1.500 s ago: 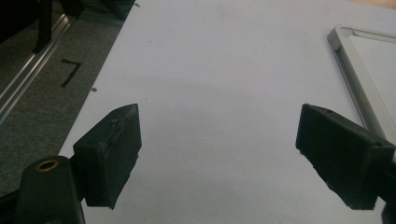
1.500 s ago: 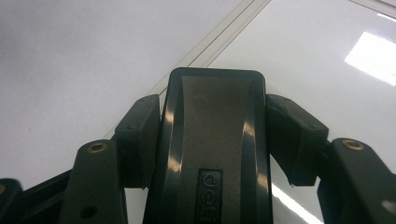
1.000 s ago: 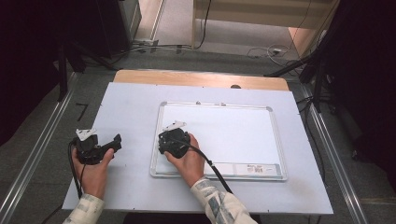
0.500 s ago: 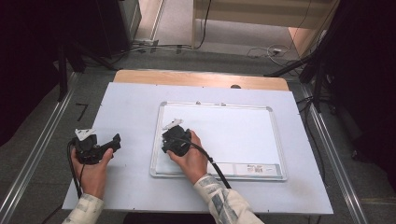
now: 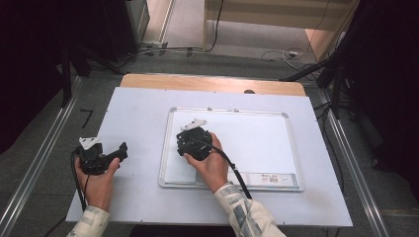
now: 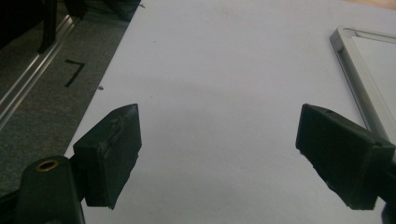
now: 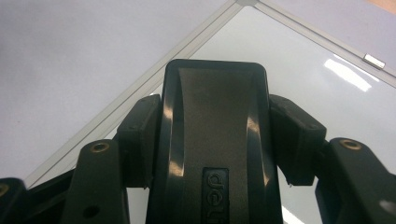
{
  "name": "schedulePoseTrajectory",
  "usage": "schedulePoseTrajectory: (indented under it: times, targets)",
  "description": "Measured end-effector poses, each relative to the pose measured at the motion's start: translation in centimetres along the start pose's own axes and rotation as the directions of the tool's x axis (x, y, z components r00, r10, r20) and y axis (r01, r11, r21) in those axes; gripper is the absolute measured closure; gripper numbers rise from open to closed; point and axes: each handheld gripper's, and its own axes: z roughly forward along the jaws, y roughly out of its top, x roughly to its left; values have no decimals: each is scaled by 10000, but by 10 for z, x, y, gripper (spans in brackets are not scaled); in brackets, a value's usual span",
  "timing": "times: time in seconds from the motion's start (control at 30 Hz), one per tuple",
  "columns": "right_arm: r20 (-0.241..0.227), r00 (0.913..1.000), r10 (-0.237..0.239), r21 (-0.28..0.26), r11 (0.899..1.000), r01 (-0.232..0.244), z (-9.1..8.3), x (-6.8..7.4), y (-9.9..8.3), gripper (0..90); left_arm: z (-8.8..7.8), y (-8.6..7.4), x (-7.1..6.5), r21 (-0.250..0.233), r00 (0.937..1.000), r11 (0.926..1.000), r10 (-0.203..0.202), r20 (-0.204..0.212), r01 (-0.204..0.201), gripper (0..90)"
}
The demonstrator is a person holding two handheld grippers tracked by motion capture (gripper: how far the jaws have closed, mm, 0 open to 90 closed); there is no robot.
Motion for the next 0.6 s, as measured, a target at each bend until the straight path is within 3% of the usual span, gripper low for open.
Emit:
schedulePoseTrajectory:
  times: [0.17, 0.27, 0.6]
  targets:
    - [-110, 9999, -4, -33, 10000, 4, -4, -3, -2, 377, -2, -1, 2, -21, 10000, 10000, -31, -81, 31, 149]
    - [-67, 9997, 252, -88, 9996, -253, -7, -10, -5, 377, -2, -1, 2, -21, 10000, 10000, -41, -86, 41, 149]
    - [427, 9912, 1257, -193, 9920, -1249, -24, -52, -25, 376, 0, -1, 1, 21, 10000, 10000, -38, -69, 38, 149]
